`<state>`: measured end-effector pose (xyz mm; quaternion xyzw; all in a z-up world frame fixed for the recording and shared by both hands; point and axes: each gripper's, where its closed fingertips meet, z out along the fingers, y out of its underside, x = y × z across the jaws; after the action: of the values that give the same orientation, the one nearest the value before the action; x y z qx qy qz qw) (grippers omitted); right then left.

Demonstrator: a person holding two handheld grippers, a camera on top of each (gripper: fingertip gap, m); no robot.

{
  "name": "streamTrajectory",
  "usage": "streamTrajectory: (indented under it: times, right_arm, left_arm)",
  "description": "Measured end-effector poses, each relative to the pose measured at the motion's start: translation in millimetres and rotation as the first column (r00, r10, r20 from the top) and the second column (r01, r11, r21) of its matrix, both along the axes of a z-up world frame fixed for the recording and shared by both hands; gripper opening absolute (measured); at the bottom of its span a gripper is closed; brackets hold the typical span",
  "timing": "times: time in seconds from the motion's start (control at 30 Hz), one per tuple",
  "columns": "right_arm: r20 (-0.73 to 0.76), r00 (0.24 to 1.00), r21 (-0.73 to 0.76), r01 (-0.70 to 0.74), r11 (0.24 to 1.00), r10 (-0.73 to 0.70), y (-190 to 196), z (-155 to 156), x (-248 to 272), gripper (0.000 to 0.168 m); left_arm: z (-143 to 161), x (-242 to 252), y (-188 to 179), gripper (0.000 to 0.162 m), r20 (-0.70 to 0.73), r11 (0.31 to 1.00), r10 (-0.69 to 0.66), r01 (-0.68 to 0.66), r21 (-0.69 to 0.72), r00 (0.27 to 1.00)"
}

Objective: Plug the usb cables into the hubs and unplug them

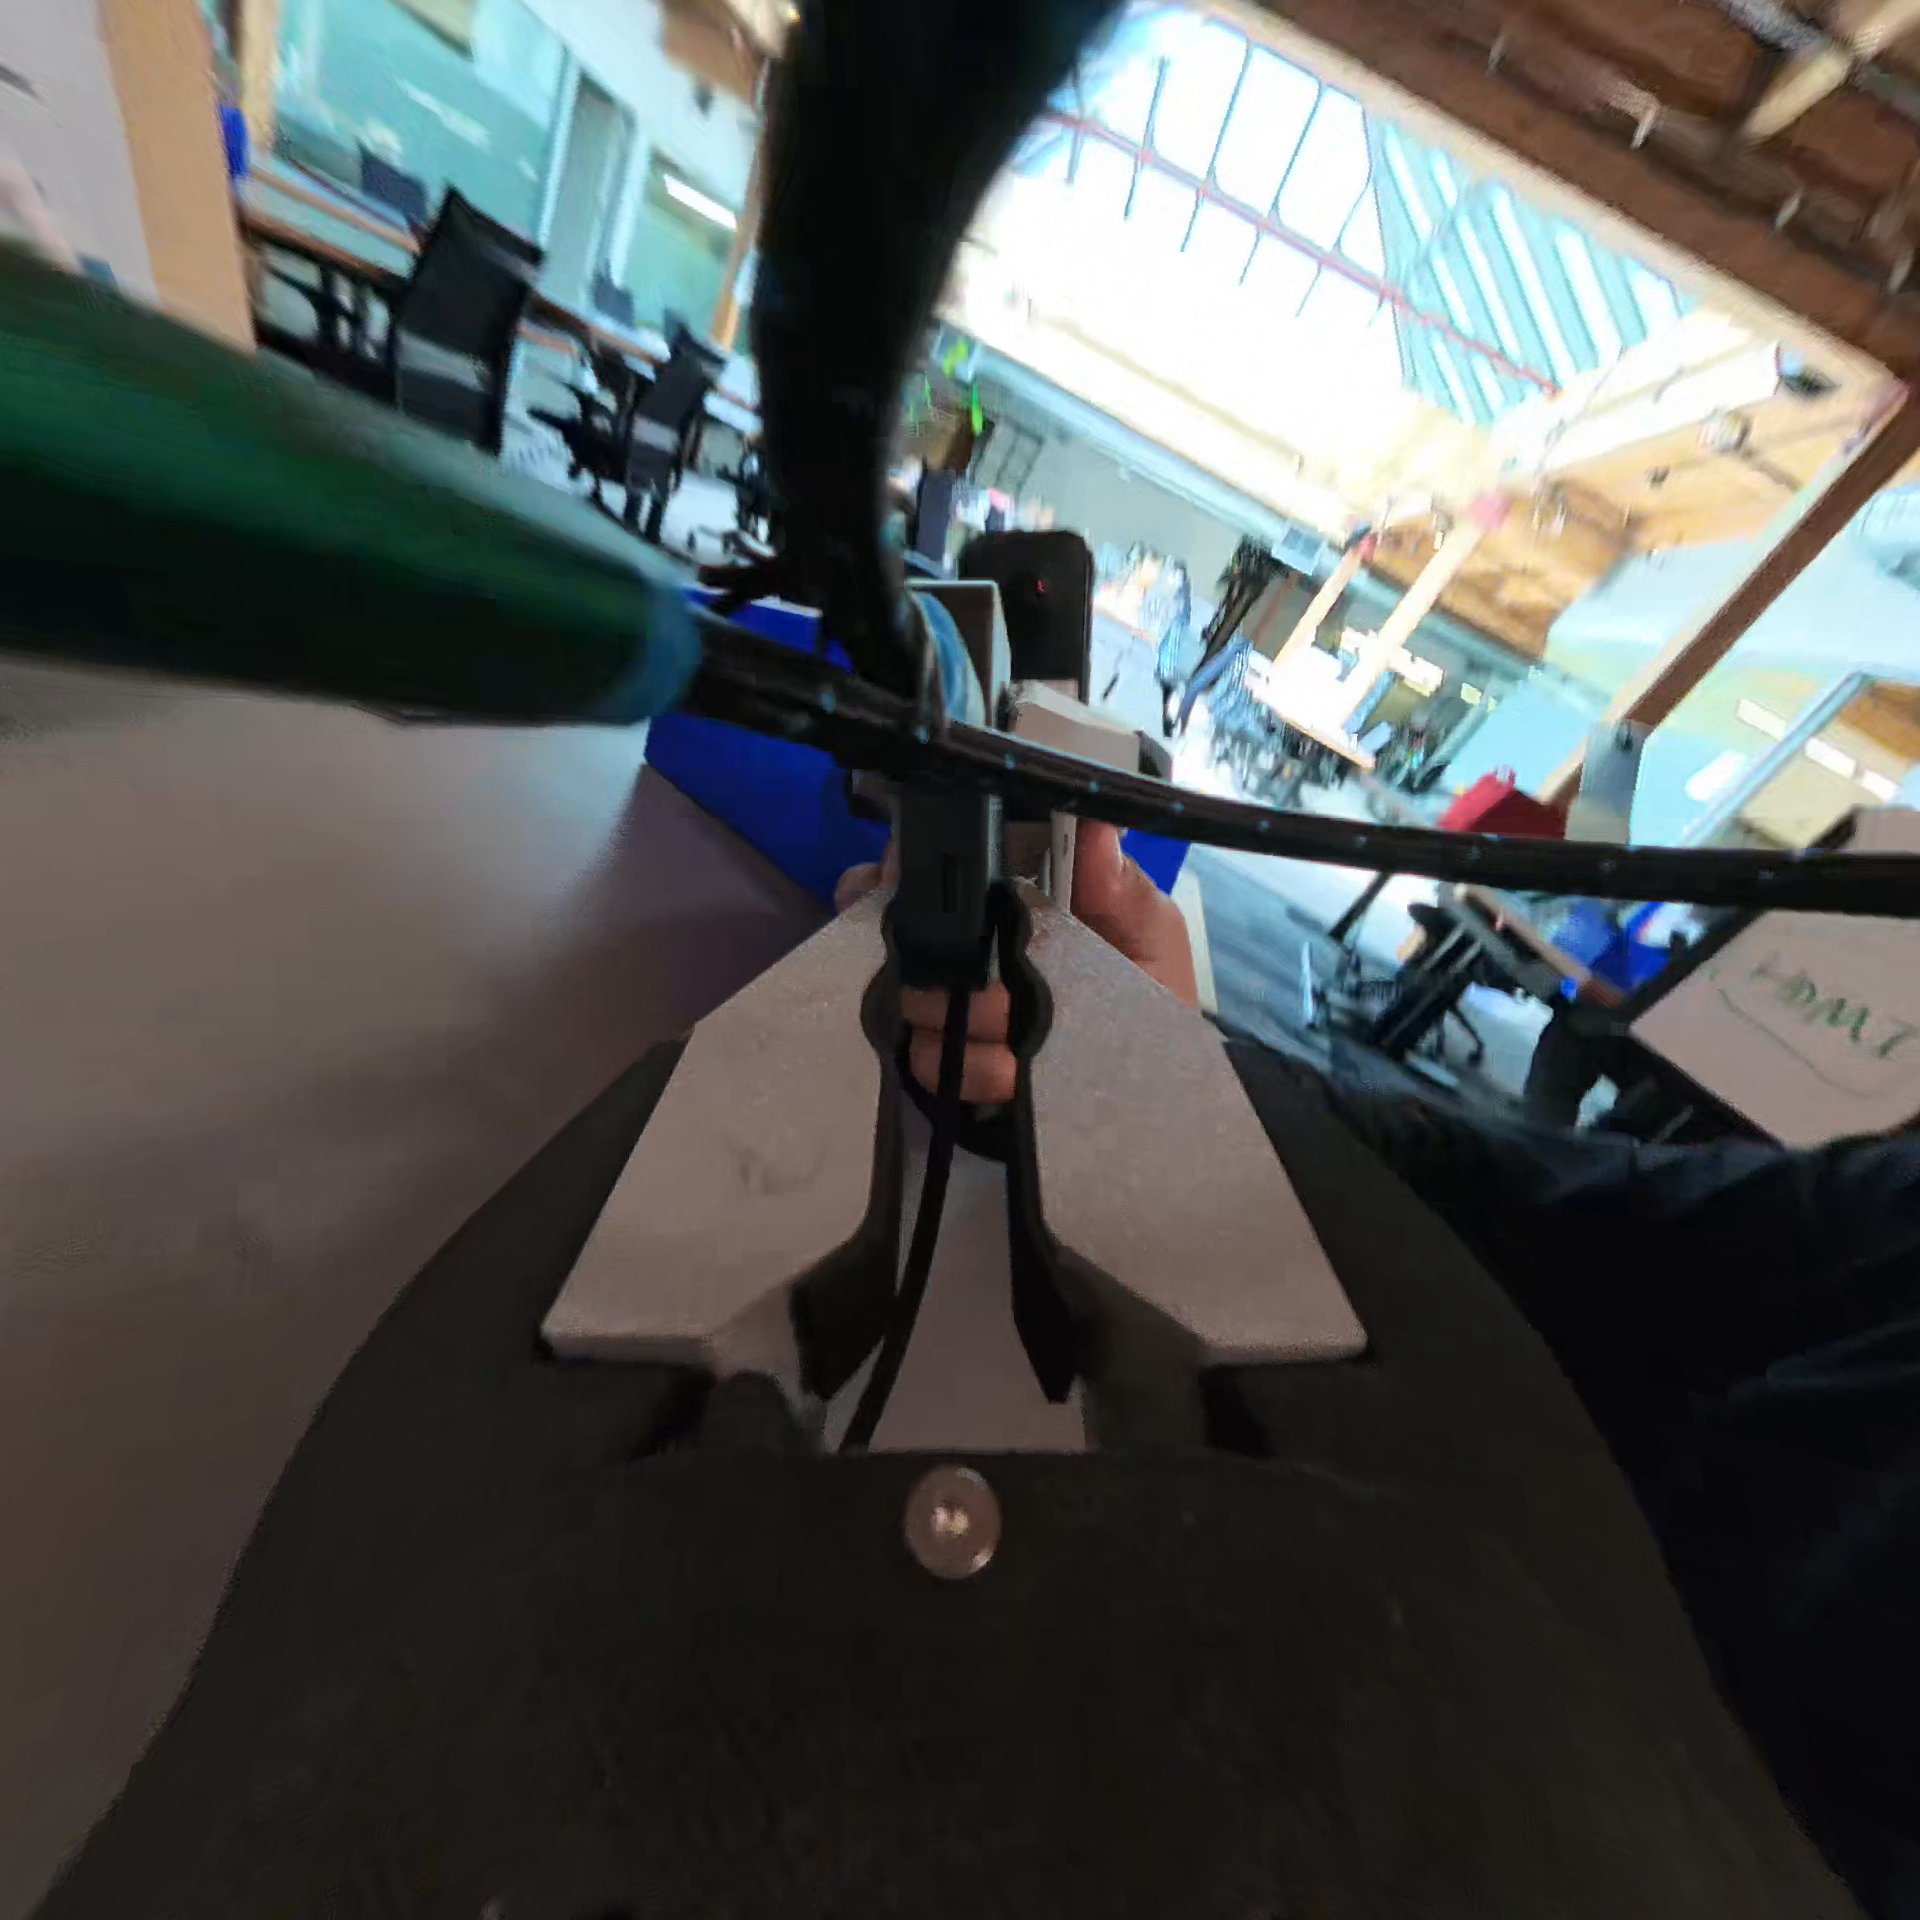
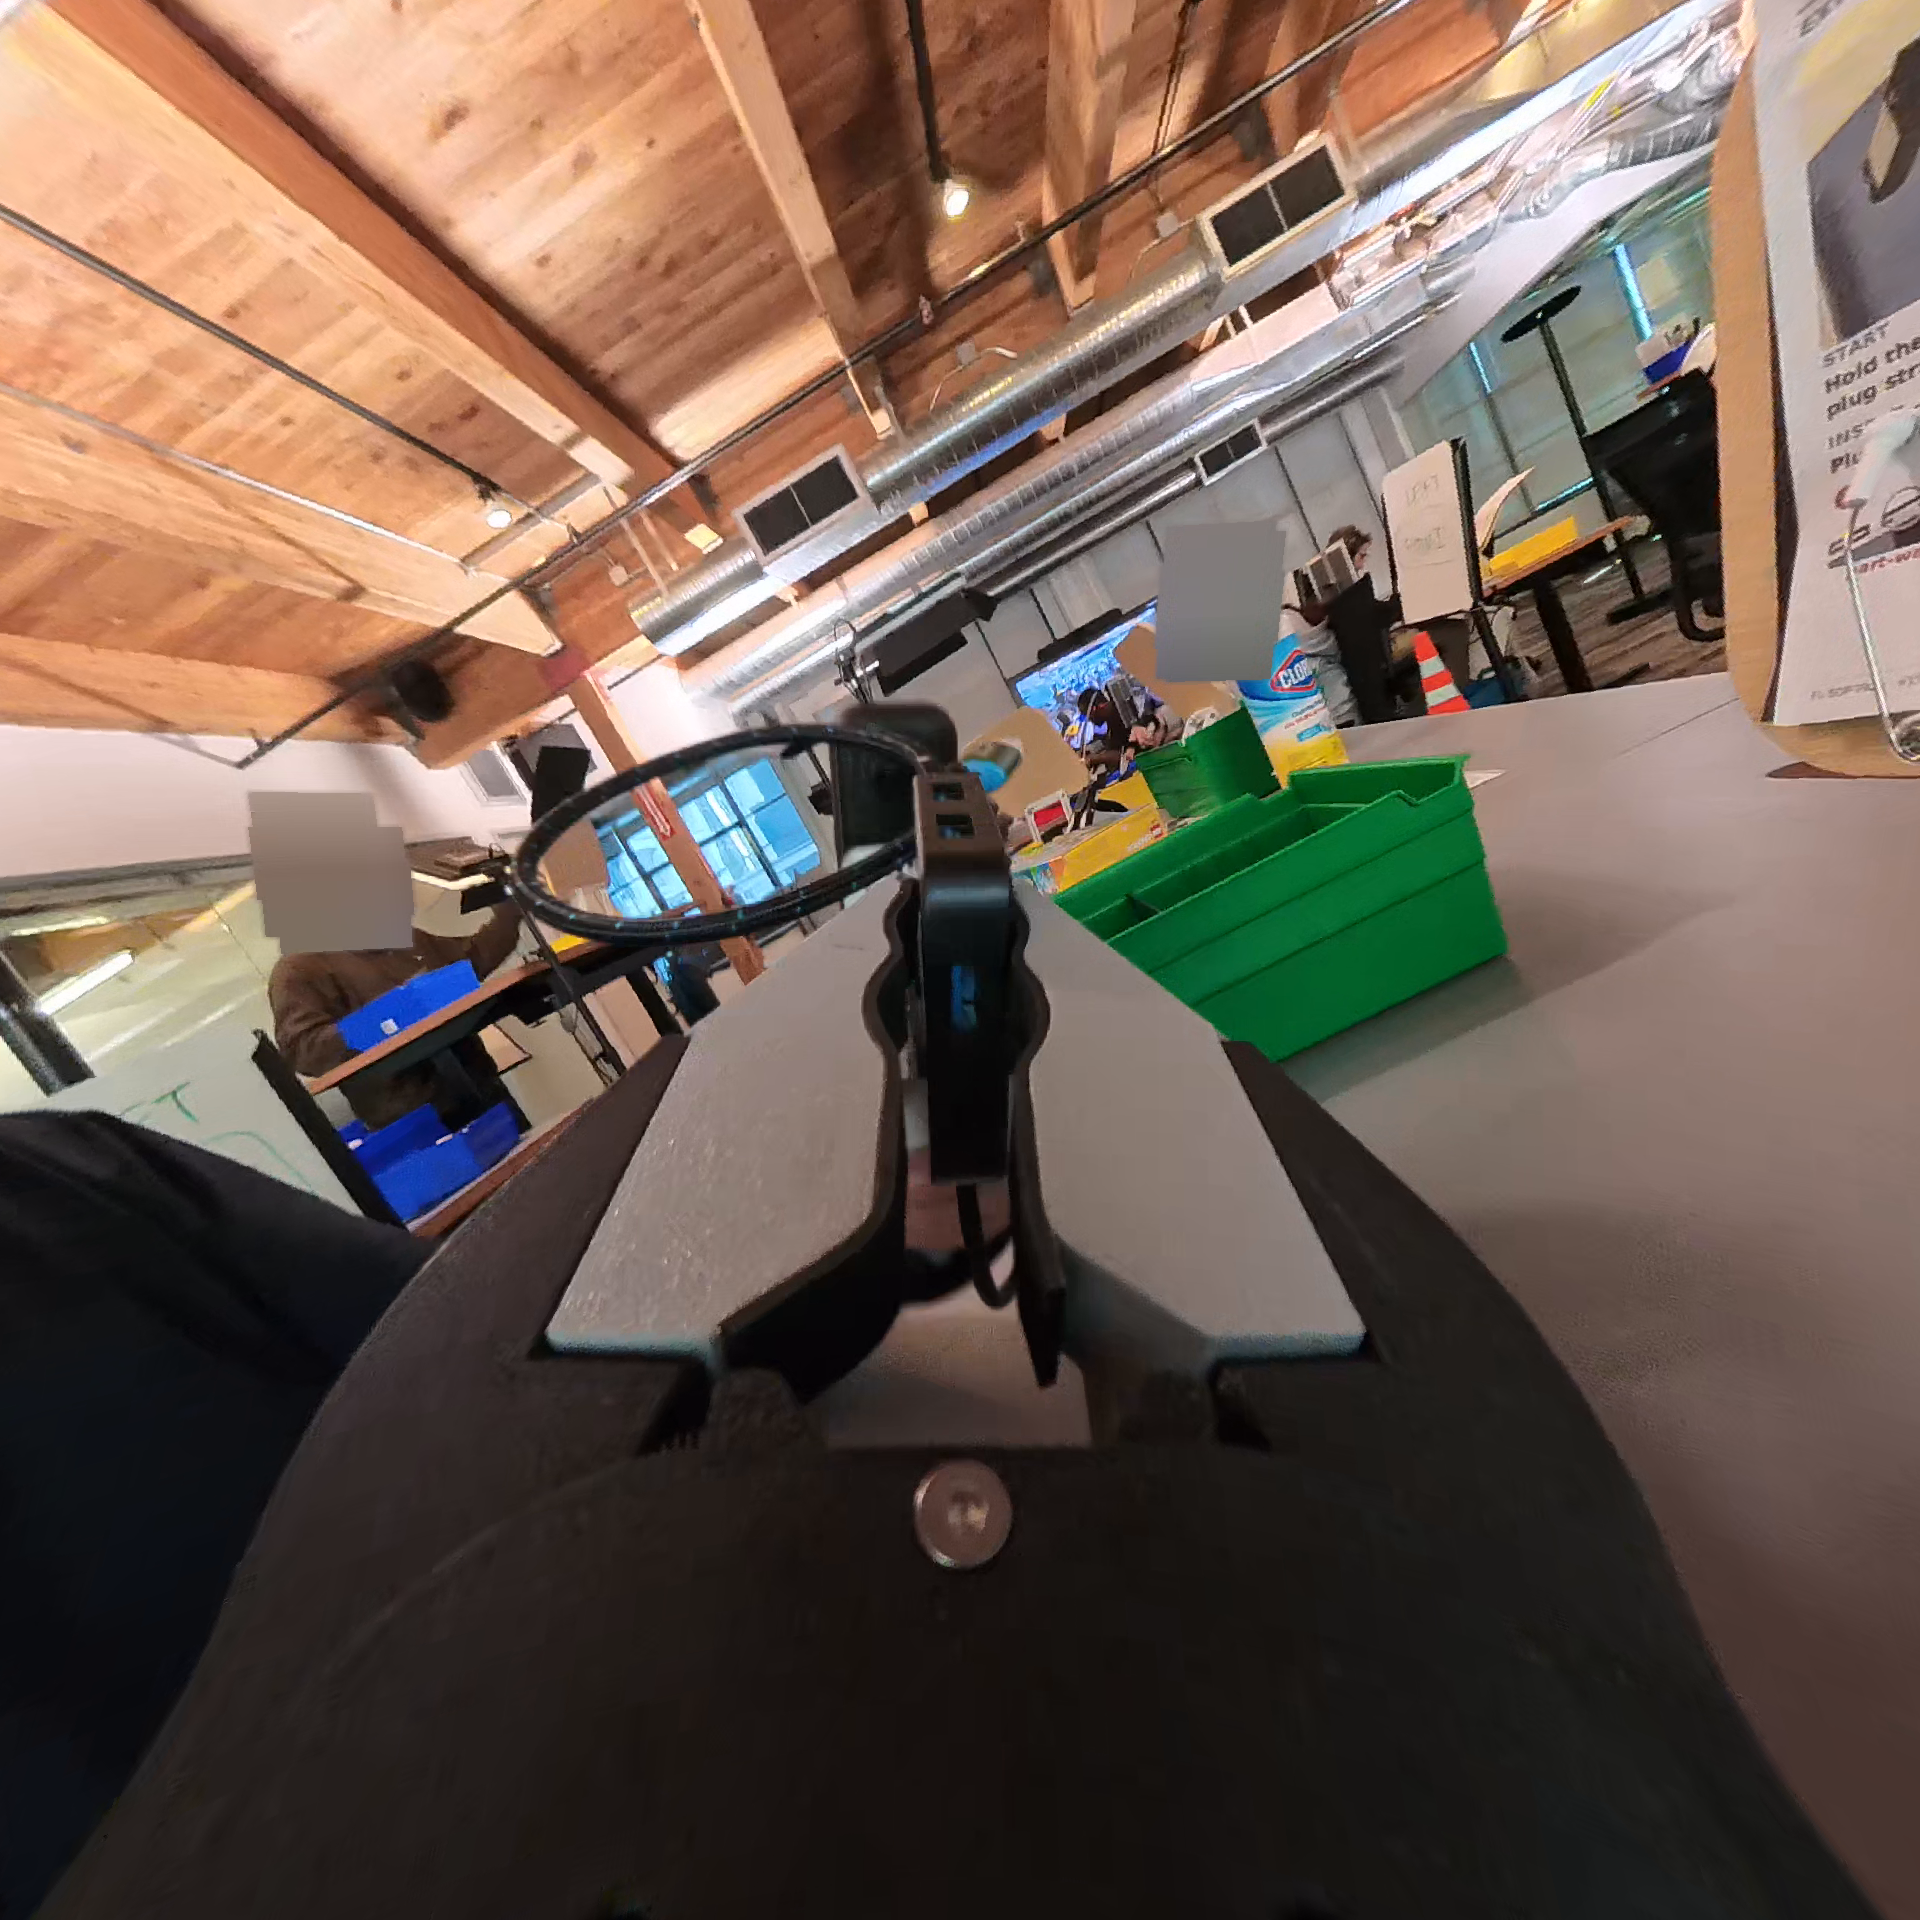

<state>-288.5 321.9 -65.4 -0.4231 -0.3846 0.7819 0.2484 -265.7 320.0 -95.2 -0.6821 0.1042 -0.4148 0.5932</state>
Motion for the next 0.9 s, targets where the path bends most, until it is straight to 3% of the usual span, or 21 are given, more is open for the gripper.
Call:
streamTrajectory:
  times: [0.13,0.27,0.43,0.57,0.63,0.67,0.73,0.9]
  right_arm:
    - [0.062,0.995,0.149,0.067,0.987,-0.077,2,-4,0,0.019]
    - [0.095,0.978,0.353,0.143,0.925,-0.187,0,-8,-2,0.033]
    - [0.130,0.988,0.402,0.022,0.915,-0.081,-25,-17,-6,0.041]
    - [0.207,0.977,0.384,-0.125,0.915,0.046,-48,-35,-11,0.035]
    - [0.225,0.963,0.359,-0.221,0.907,0.145,-61,-39,-7,0.008]
    - [0.228,0.961,0.358,-0.235,0.904,0.159,-62,-40,-7,0.008]
    - [0.228,0.966,0.364,-0.198,0.910,0.119,-55,-42,-10,0.008]
    - [0.220,0.975,0.252,-0.079,0.964,0.022,-26,-39,-16,0.008]
  left_arm:
    - [-5,-4,-7,0.011,-0.209,0.978,-0.134,0.096,-0.183,0.969]
    - [-18,-18,-21,0.011,-0.434,0.931,-0.255,0.098,-0.353,0.864]
    - [-43,-20,-50,0.011,-0.509,0.813,-0.479,0.142,-0.565,0.715]
    - [-53,-12,-70,0.011,-0.487,0.727,-0.612,0.201,-0.657,0.624]
    - [-58,-12,-71,0.012,-0.505,0.714,-0.627,0.179,-0.677,0.593]
    - [-60,-13,-71,0.011,-0.515,0.711,-0.632,0.168,-0.683,0.579]
    - [-61,-18,-61,0.013,-0.557,0.743,-0.588,0.120,-0.658,0.586]
    - [-48,-31,-33,0.022,-0.578,0.853,-0.368,0.016,-0.522,0.728]
